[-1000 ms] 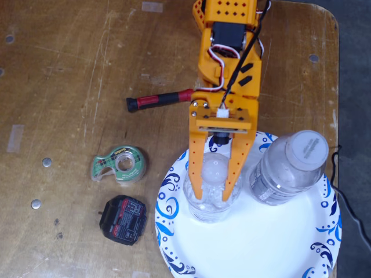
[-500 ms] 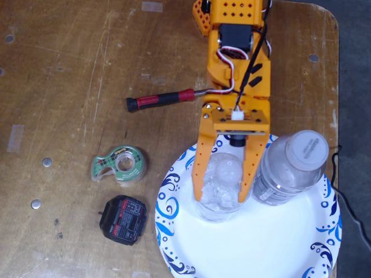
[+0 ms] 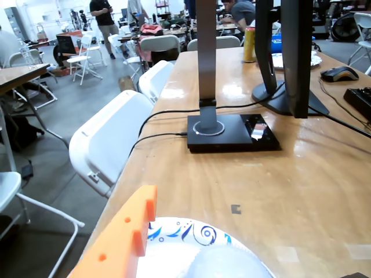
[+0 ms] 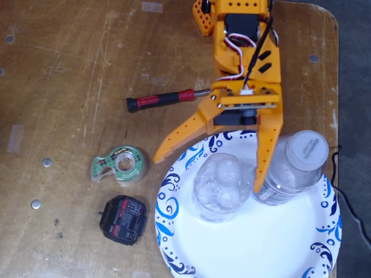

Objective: Move the bottles to the plate

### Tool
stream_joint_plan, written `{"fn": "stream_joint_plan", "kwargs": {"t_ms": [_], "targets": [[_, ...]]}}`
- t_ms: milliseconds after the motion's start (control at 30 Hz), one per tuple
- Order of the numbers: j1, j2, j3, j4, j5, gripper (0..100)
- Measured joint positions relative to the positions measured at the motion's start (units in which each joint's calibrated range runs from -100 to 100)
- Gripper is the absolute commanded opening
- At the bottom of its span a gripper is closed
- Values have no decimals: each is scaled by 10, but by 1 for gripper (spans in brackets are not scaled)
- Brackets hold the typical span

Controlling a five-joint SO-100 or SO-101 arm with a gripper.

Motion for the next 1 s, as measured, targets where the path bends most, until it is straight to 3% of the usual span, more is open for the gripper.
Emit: {"fn": "stream_joint_plan", "kwargs": {"t_ms": [133, 333, 633, 1000], "targets": [[29, -38, -1, -30, -16, 51], [95, -173, 96, 31, -3, 47], [103, -345, 212, 132, 28, 1], [62, -561, 460, 134, 28, 1]]}}
